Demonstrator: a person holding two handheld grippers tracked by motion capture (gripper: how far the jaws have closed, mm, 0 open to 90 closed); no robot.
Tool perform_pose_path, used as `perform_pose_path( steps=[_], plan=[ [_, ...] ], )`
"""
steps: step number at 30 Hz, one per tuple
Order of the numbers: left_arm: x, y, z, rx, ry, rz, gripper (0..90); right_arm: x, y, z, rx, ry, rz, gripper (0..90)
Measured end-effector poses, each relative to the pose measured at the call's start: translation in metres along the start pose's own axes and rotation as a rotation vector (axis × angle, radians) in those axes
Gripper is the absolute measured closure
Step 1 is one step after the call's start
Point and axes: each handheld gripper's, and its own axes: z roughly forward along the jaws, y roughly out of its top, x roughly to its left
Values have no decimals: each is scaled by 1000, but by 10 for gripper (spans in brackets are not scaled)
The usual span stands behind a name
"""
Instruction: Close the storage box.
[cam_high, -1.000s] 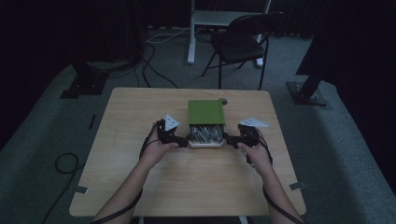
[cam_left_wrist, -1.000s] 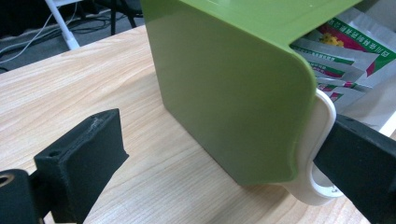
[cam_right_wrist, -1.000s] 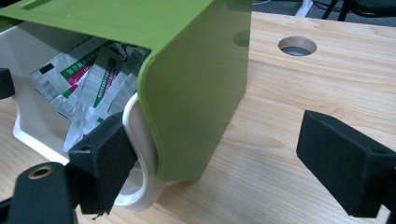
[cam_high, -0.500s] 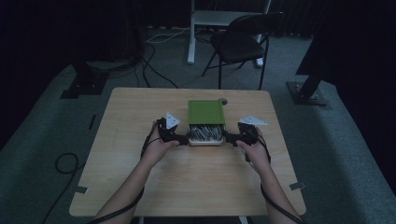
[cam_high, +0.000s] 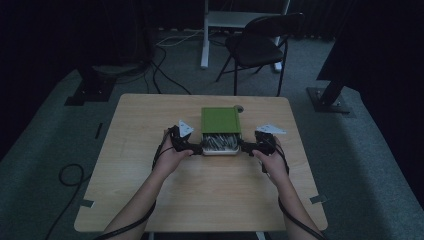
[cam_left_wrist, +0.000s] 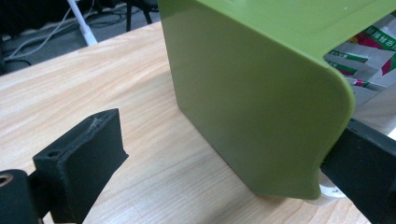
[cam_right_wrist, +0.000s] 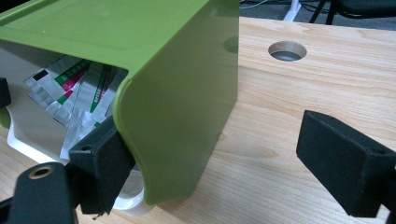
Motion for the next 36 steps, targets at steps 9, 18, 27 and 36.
perform_pose_path(
  steps=[9,18,27,36],
  plan=[
    [-10,3,-7,-69,-58,-6,45,7,2,-5,-23,34,-4,136],
    [-9,4,-20,-99,-40,13,42,7,-1,-12,-31,45,-25,127],
    [-6,0,-26,-107,-31,11,34,5,-1,-21,-40,33,-40,127],
    [-3,-5,-33,-107,-23,4,34,-2,-6,-32,-44,22,-45,127]
  ],
)
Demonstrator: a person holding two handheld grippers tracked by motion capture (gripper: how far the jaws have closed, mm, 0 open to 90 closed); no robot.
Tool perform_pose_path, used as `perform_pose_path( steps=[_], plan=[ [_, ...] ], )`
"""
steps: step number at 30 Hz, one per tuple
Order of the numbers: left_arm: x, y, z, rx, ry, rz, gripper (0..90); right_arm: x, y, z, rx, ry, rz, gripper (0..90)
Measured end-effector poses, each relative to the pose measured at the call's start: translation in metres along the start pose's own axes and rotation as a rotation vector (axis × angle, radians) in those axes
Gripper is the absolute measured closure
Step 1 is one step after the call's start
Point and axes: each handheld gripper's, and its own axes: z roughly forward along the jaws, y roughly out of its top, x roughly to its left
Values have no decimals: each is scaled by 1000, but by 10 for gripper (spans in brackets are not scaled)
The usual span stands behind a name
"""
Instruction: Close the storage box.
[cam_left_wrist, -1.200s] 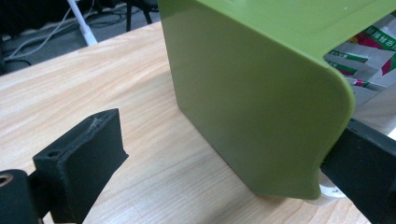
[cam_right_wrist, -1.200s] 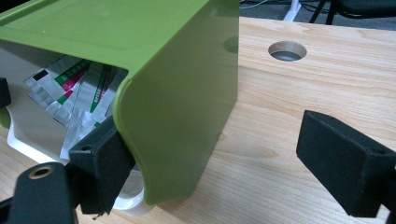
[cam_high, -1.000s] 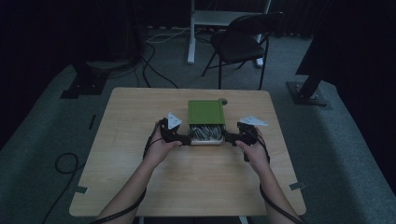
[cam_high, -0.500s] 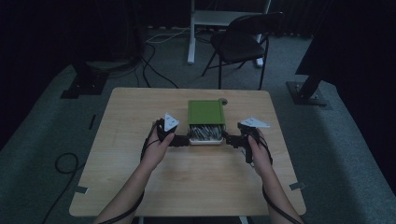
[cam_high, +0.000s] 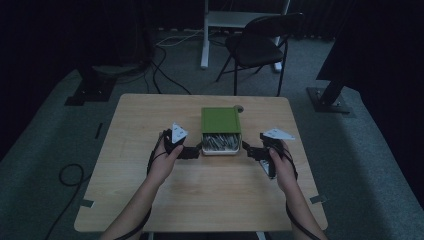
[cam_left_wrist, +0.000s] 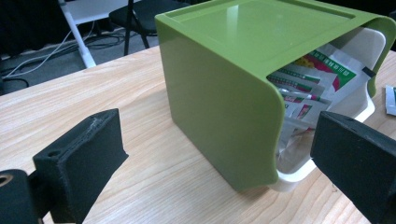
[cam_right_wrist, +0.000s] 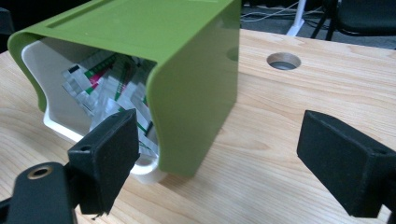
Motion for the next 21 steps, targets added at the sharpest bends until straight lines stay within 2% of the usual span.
perform_pose_path(
  steps=[8,17,21],
  plan=[
    [3,-9,-8,13,12,-3,34,-10,-10,-13,7,-22,13,127],
    [10,-27,-16,35,36,-35,34,-22,-25,-28,25,-58,24,127],
    [16,-32,-21,43,53,-41,34,-25,-31,-36,31,-78,12,127]
  ],
)
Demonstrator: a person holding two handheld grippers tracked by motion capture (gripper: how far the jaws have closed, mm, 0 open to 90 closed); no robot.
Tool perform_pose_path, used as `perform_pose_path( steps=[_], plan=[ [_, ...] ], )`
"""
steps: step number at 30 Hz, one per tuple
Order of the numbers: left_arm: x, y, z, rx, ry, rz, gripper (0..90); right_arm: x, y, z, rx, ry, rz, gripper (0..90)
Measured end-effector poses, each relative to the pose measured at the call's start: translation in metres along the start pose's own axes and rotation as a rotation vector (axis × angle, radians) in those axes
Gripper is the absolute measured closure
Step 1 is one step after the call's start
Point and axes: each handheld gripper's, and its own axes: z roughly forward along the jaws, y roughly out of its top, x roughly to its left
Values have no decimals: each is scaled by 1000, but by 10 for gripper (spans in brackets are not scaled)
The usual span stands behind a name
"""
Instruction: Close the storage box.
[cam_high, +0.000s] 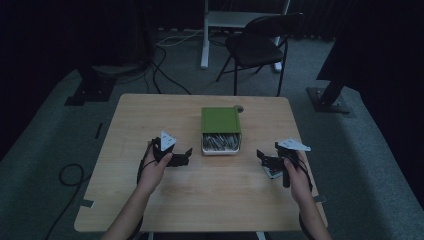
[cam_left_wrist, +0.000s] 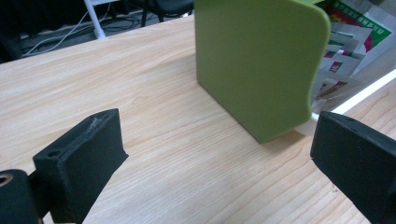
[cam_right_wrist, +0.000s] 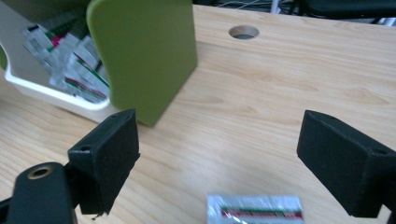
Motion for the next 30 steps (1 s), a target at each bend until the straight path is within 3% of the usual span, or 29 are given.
perform_pose_path(
  steps=[8,21,30],
  plan=[
    [11,-12,-11,18,34,-7,34,-12,-22,-15,9,-27,40,127],
    [26,-32,-26,39,88,-37,34,-23,-43,-34,35,-78,41,127],
    [46,-45,-44,37,140,-99,34,-29,-56,-44,41,-130,65,127]
  ],
)
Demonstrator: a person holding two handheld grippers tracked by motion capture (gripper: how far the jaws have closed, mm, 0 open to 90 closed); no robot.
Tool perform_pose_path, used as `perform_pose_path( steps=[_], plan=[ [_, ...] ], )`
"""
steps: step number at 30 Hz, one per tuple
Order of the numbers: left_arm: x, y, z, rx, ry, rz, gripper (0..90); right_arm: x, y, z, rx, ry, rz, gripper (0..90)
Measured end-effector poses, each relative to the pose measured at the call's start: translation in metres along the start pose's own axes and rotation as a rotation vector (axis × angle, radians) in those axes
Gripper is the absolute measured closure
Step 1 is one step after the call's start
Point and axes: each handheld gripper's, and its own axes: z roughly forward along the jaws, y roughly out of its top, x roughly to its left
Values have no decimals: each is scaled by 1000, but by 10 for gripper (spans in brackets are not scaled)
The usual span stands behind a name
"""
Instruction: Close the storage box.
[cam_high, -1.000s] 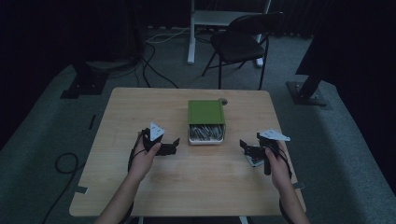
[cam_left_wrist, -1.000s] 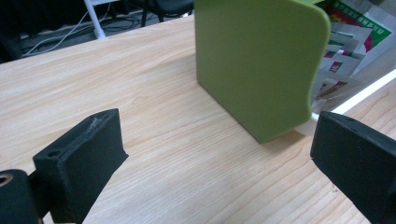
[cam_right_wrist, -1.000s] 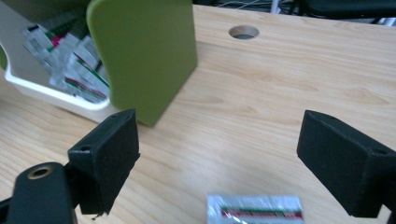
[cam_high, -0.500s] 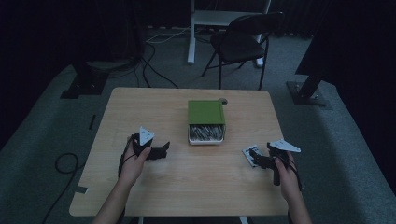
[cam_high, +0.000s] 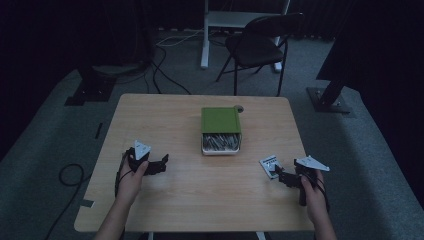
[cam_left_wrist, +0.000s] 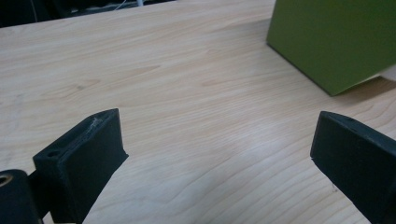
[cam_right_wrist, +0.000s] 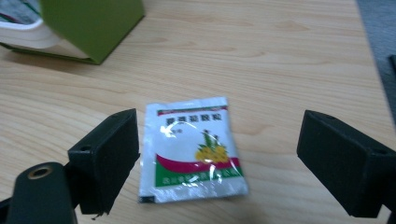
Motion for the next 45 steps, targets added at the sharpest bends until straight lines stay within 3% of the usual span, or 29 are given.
perform_pose_path(
  steps=[18,31,41,45],
  plan=[
    [31,-25,-22,49,106,-54,34,-9,-22,-14,51,-32,21,127],
    [48,-44,-36,96,138,-94,35,-12,-35,-17,79,-67,39,127],
    [59,-57,-44,168,160,-124,35,-10,-38,-14,129,-79,35,127],
    [63,-62,-46,213,142,-167,37,-9,-39,-14,140,-80,30,127]
  ],
)
